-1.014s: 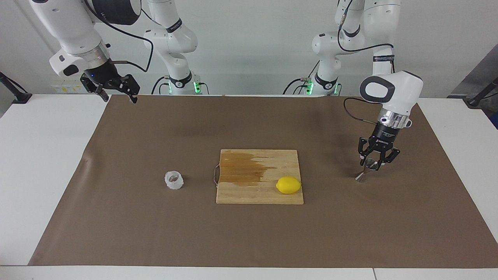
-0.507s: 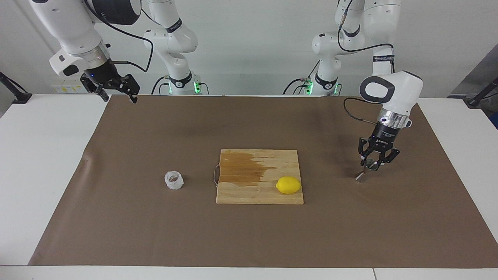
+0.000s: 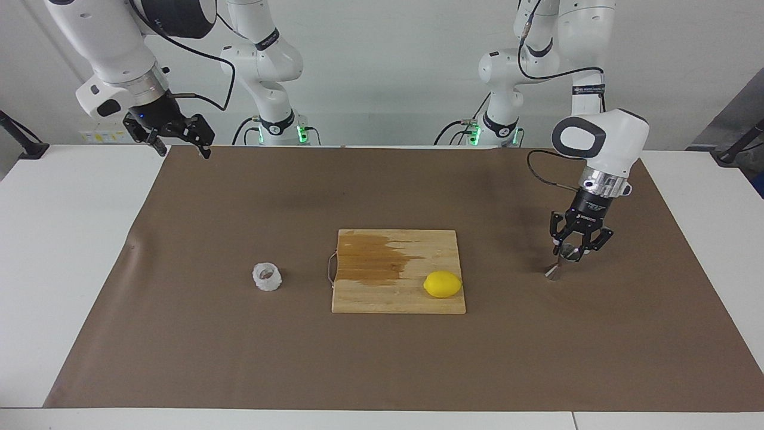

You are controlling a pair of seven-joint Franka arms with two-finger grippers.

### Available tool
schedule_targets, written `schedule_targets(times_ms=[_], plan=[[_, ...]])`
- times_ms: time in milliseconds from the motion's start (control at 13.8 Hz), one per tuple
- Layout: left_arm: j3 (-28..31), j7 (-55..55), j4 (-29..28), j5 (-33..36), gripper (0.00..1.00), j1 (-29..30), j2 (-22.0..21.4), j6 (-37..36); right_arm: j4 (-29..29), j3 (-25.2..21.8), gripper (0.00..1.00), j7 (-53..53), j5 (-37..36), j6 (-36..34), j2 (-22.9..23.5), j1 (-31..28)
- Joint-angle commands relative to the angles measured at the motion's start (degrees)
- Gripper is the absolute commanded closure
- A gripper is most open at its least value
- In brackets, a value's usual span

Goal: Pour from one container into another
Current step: 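Close the left gripper around the metal cup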

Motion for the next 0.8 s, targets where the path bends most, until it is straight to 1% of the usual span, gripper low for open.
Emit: schedule_targets(times_ms=[0, 72, 145, 217, 725], plan=[[0.36, 2.31, -0.36, -0.88, 0.84, -0.25, -0.75, -1.42, 0.12, -0.13, 0.0, 0.64, 1.09, -0.14, -0.2, -0.25], [0.36, 3.19, -0.27, -0.88, 0.87, -0.34, -0.75, -1.42, 0.12, -0.13, 0.0, 0.64, 1.09, -0.14, -0.2, -0.25], [0.28, 3.11, -0.1, -0.88, 0.97, -0.17, -0.75, -1.51, 0.12, -0.13, 0.0, 0.64, 1.09, -0.14, -0.2, -0.25], [0.36, 3.02, 0.43, -0.88, 1.0, -0.08, -0.66, -2.29, 0.12, -0.13, 0.0, 0.64, 1.09, -0.14, -0.2, -0.25], [0.36, 2.93, 1.66, -0.97, 1.0, 0.36, -0.57, -4.75, 0.12, -0.13, 0.0, 0.64, 1.09, -0.14, -0.2, -0.25]])
